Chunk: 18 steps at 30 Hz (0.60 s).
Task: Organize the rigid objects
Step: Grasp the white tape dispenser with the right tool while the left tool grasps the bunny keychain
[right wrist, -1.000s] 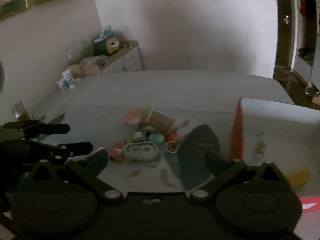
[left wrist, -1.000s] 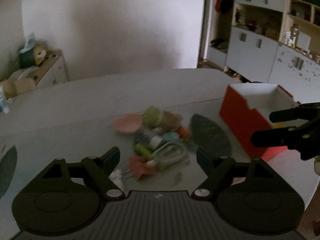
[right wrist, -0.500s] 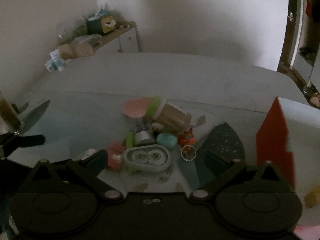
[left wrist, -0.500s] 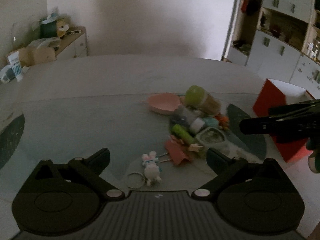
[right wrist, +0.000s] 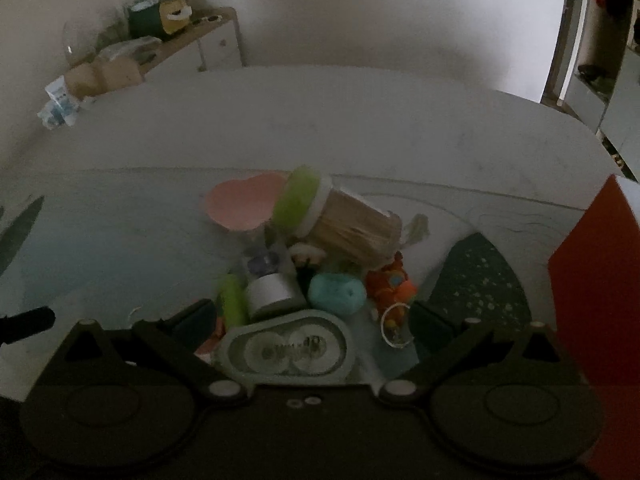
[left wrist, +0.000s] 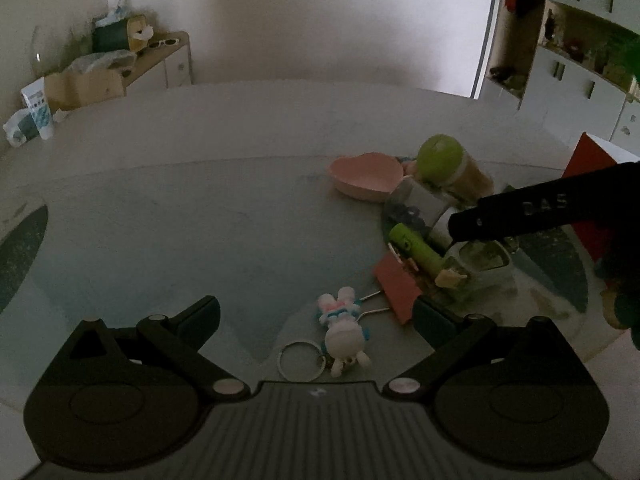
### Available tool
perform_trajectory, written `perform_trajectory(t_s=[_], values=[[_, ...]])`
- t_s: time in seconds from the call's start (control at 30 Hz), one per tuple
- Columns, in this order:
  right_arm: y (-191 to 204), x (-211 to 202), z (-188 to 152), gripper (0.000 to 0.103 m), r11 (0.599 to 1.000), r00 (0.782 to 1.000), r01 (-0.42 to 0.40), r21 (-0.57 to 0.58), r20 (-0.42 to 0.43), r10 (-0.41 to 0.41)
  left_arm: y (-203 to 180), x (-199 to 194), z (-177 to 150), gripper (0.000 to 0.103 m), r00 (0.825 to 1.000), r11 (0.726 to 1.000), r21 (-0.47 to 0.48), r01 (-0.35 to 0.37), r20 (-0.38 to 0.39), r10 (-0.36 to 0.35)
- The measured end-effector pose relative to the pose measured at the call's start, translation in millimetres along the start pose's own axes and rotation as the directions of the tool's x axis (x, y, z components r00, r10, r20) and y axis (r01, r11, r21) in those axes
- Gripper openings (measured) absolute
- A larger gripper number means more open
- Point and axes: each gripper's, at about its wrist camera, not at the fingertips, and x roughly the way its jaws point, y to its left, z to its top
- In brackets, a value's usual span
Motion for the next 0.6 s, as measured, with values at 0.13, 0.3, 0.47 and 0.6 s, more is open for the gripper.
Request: perform_trajectory(t_s=[0.13,0.3,0.47,0.6], values=[[3,10,2,0.102,1.0,1.0,0.031,0.003,-0.004,-0.031,-1,7,0,0.103,1.0,1.0,0.005,0.002,-0.017,-0.002],[5,18,1,0.101,0.999,0.998,0.05,-0.011,-0.022,-0.05,-5,14,0,0.103,0.999,1.0,0.013,-0.013,-0.033,0.013],[2,17,-9,0.1,0.999,0.998,0.049,-0.018,-0.032,-0.05,-4,17,-1,0.103,0.999,1.0,0.007,0.012,-0.041,-0.011],[-6,9,-23,0.1,0.999,0.998,0.052,-0.013,-0.041,-0.052,-3,18,-2,0.102,0.999,1.0,0.019,0.022,-0.04,-0.021]])
